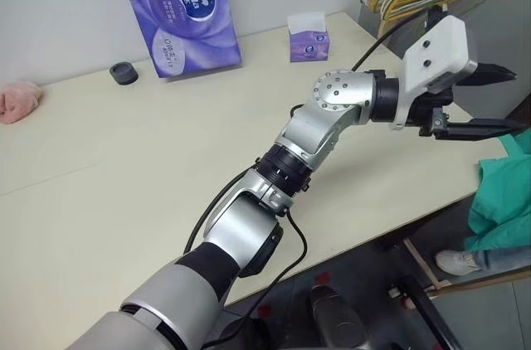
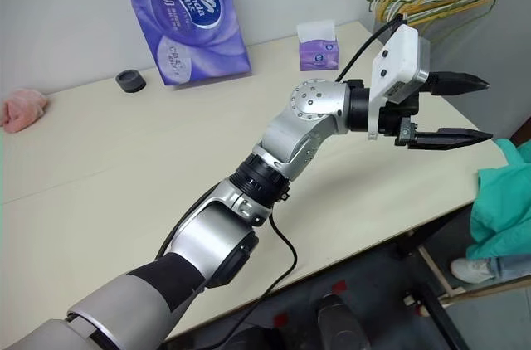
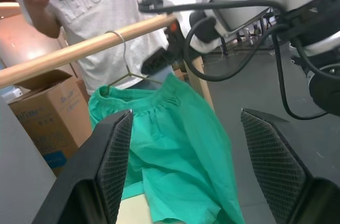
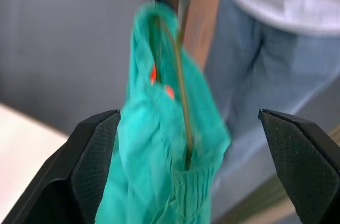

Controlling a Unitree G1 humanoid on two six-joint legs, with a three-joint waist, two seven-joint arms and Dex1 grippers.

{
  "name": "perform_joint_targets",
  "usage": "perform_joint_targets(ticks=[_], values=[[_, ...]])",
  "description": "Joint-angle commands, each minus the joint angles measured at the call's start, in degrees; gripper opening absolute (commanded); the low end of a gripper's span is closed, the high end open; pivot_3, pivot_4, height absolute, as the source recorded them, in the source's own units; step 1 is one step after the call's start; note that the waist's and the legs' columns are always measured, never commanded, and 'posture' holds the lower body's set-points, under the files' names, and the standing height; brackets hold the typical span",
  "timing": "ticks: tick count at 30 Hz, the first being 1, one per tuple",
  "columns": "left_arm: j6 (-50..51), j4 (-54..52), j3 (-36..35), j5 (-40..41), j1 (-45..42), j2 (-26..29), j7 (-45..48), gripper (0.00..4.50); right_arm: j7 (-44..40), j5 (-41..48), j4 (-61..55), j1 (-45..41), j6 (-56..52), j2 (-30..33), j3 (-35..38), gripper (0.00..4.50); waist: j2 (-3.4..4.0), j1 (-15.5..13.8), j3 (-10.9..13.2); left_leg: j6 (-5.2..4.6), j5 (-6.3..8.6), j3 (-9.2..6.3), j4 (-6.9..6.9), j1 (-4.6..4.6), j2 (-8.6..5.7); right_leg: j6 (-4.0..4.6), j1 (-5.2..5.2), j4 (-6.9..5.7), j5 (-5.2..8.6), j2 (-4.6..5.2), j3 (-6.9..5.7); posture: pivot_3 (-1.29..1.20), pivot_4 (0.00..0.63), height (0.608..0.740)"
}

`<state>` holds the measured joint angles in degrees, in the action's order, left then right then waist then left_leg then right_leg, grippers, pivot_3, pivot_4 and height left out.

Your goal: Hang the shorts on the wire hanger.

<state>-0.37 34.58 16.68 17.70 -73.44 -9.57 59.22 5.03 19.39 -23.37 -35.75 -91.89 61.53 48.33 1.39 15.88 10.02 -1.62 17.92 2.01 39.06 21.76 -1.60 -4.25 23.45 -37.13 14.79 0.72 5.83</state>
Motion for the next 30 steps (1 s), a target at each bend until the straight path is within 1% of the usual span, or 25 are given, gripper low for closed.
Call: perform_joint_targets(ticks=[1, 3, 5, 6, 8, 9, 11, 13, 14, 16, 18, 19, 20, 21, 22, 23, 26, 30], values=[[1.4, -3.5, 0.4, -0.9, 0.7, -2.7, -0.8, 3.41, -2.0, -1.2, -13.3, 4.0, 7.0, 0.2, -6.2, 4.44, 0.0, 0.0, -0.2, 0.0, 0.0, -0.03, 0.0, 0.0, 0.01, 0.0, 0.0, 0.0, 0.0, 0.0, -0.02, -0.35, 0.084, 0.74], [2.7, -5.4, 0.9, -2.6, 3.1, 0.4, -1.5, 3.41, -3.7, -2.6, -17.2, 7.1, 16.0, 0.2, -11.3, 4.44, 0.03, 0.2, -0.7, 0.0, 0.0, -0.01, -0.01, 0.0, 0.01, 0.0, 0.01, 0.0, 0.0, 0.0, -0.01, -0.32, 0.077, 0.74], [5.4, -6.9, 0.7, -4.0, 5.0, 2.9, -2.9, 3.41, -4.9, -3.7, -17.7, 9.1, 21.1, -0.8, -14.8, 4.44, 0.06, 0.2, -1.0, 0.0, 0.0, -0.02, 0.0, -0.01, 0.01, 0.0, 0.01, -0.02, 0.0, -0.01, -0.01, -0.3, 0.073, 0.74], [6.2, -7.7, 0.5, -5.0, 5.9, 4.1, -3.9, 3.41, -4.4, -3.6, -17.6, 8.4, 21.4, -3.5, -15.7, 4.44, 0.0, 0.1, -1.0, -0.01, 0.0, -0.02, 0.02, -0.02, 0.0, -0.04, 0.01, -0.04, -0.02, 0.0, -0.03, -0.3, 0.07, 0.74], [8.4, -9.6, -0.2, -7.2, 8.5, 7.3, -6.5, 3.41, -3.2, -3.4, -17.6, 7.8, 23.5, -9.5, -18.4, 4.44, -0.51, 0.3, -1.6, -0.01, 0.0, -0.05, 0.11, -0.03, 0.02, -0.06, 0.0, -0.13, -0.06, -0.01, -0.03, -0.27, 0.063, 0.74], [9.8, -11.2, -0.6, -8.0, 10.4, 9.1, -7.9, 3.41, -3.2, -3.4, -17.6, 8.1, 25.9, -12.8, -20.2, 4.44, -0.59, 0.3, -2.0, -0.01, 0.0, -0.08, 0.12, -0.05, 0.05, -0.03, 0.01, -0.19, -0.07, -0.02, -0.02, -0.27, 0.063, 0.74], [13.5, -14.7, -1.6, -8.8, 14.3, 12.4, -10.6, 3.41, -3.7, -4.1, -17.0, 9.4, 29.9, -17.2, -24.3, 4.44, -0.55, 0.2, -2.3, -0.04, 0.01, -0.09, 0.2, -0.11, 0.07, -0.03, 0.01, -0.38, -0.08, -0.02, -0.01, -0.25, 0.055, 0.74], [16.9, -19.2, -3.3, -10.6, 20.1, 16.5, -14.8, 3.41, -4.0, -5.2, -14.7, 10.7, 35.4, -22.2, -29.3, 4.44, -0.59, 0.0, -2.9, -0.05, 0.02, -0.15, 0.31, -0.15, 0.05, 0.04, 0.02, -0.61, -0.11, 0.0, -0.05, -0.2, 0.048, 0.74], [18.7, -21.1, -4.6, -11.3, 22.8, 18.1, -17.6, 3.41, -4.4, -6.0, -13.3, 11.4, 38.8, -24.3, -31.7, 4.44, -0.61, -0.3, -3.0, -0.02, 0.01, -0.19, 0.37, -0.24, 0.07, 0.25, 0.06, -0.68, -0.24, 0.03, -0.07, -0.2, 0.048, 0.74], [23.0, -24.4, -9.3, -12.4, 27.7, 19.2, -26.4, 3.41, -6.6, -6.7, -9.9, 12.8, 48.2, -28.5, -35.7, 4.44, -0.67, -1.2, -3.1, 0.06, -0.01, -0.34, 0.7, -0.09, 0.08, 0.29, 0.14, -0.85, -0.25, 0.24, -0.24, -0.15, 0.042, 0.74], [25.1, -27.0, -13.1, -13.5, 31.4, 19.3, -33.5, 3.41, -8.2, -8.4, -6.5, 14.0, 55.7, -31.2, -38.9, 4.44, -0.91, -2.4, -3.3, 0.04, 0.0, -0.39, 0.84, -0.01, 0.04, 0.31, 0.21, -0.92, -0.26, 0.34, -0.3, -0.12, 0.038, 0.74], [26.0, -28.0, -14.7, -13.8, 32.9, 19.3, -36.1, 3.41, -8.8, -9.3, -5.0, 14.5, 58.5, -32.2, -40.3, 4.44, -1.11, -3.4, -3.4, 0.05, -0.01, -0.43, 0.91, 0.02, 0.02, 0.31, 0.21, -0.96, -0.27, 0.35, -0.34, -0.12, 0.038, 0.74], [25.6, -29.0, -16.3, -16.7, 35.0, 19.7, -41.7, 3.41, -10.6, -9.8, -3.2, 15.4, 61.5, -33.1, -42.7, 4.44, -1.3, -4.4, -3.6, 0.04, 0.0, -0.44, 0.92, 0.05, 0.01, 0.33, 0.25, -0.97, -0.28, 0.38, -0.36, -0.08, 0.034, 0.74], [26.2, -30.2, -18.5, -19.3, 37.5, 19.5, -48.1, 3.41, -12.9, -8.4, -1.4, 16.4, 64.1, -35.3, -44.2, 4.44, -1.56, -5.3, -3.9, 0.04, 0.0, -0.45, 0.92, 0.05, 0.0, 0.35, 0.26, -0.97, -0.3, 0.4, -0.39, -0.06, 0.031, 0.74], [26.6, -31.0, -19.7, -21.1, 38.9, 19.4, -52.3, 3.41, -14.5, -7.3, -0.1, 17.1, 65.8, -36.8, -44.9, 4.44, -1.81, -6.2, -4.2, 0.05, 0.0, -0.47, 0.91, 0.04, 0.0, 0.36, 0.26, -0.98, -0.31, 0.41, -0.41, -0.04, 0.03, 0.74], [25.7, -32.7, -21.3, -21.8, 41.6, 19.2, -55.0, 3.41, -15.1, -7.2, 1.8, 17.4, 67.6, -38.6, -45.8, 4.44, -2.08, -7.2, -4.6, 0.05, 0.0, -0.53, 0.88, 0.02, 0.02, 0.38, 0.26, -0.97, -0.31, 0.41, -0.47, -0.03, 0.029, 0.74], [23.6, -37.0, -25.5, -20.4, 49.2, 17.1, -59.6, 3.41, -15.2, -9.7, 8.6, 17.3, 72.4, -42.6, -48.3, 4.44, -2.35, -9.9, -5.0, 0.08, 0.02, -0.57, 0.88, 0.03, 0.08, 0.55, 0.28, -0.97, -0.42, 0.44, -0.6, 0.02, 0.03, 0.74], [22.3, -38.4, -26.9, -20.5, 55.4, 15.8, -62.1, 3.41, -15.3, -11.2, 16.5, 15.8, 76.7, -46.2, -49.4, 4.44, -2.87, -14.5, -5.5, 0.08, 0.02, -0.6, 0.91, 0.02, 0.08, 0.85, 0.3, -0.96, -0.62, 0.51, -0.8, 0.07, 0.031, 0.74]])
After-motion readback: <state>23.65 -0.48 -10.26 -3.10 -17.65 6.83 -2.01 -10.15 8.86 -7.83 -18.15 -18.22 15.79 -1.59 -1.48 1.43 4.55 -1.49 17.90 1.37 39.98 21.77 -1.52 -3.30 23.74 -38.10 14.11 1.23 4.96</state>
